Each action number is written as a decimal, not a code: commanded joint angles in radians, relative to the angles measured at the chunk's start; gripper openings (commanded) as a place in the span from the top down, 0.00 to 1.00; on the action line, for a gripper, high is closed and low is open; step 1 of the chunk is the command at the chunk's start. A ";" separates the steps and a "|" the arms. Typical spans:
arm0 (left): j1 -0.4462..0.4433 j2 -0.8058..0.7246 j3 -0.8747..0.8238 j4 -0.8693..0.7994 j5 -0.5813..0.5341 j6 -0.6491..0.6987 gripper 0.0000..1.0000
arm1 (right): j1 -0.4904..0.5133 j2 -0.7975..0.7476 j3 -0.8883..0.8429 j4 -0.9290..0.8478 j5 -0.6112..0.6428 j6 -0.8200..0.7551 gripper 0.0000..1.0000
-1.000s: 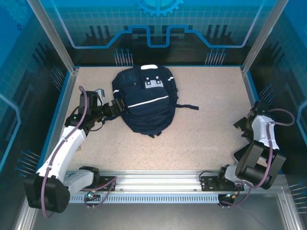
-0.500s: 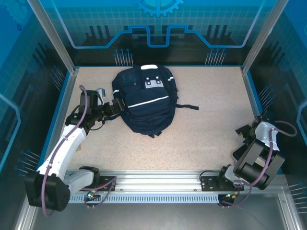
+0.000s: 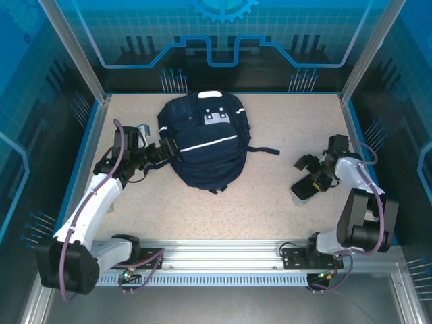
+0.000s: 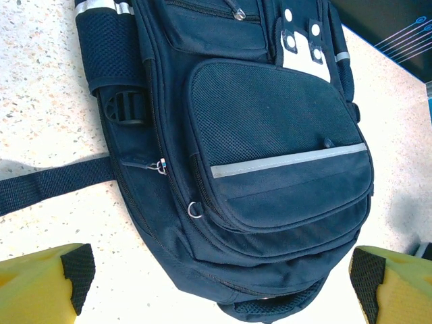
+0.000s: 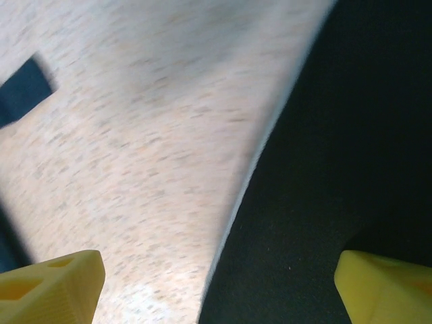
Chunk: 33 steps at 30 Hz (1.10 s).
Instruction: Pack books, pencil case, and school supplies into a backpack
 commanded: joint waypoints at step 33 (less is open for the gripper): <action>-0.015 0.013 0.009 0.001 0.070 -0.018 0.01 | 0.233 0.128 0.009 -0.085 0.213 0.061 0.13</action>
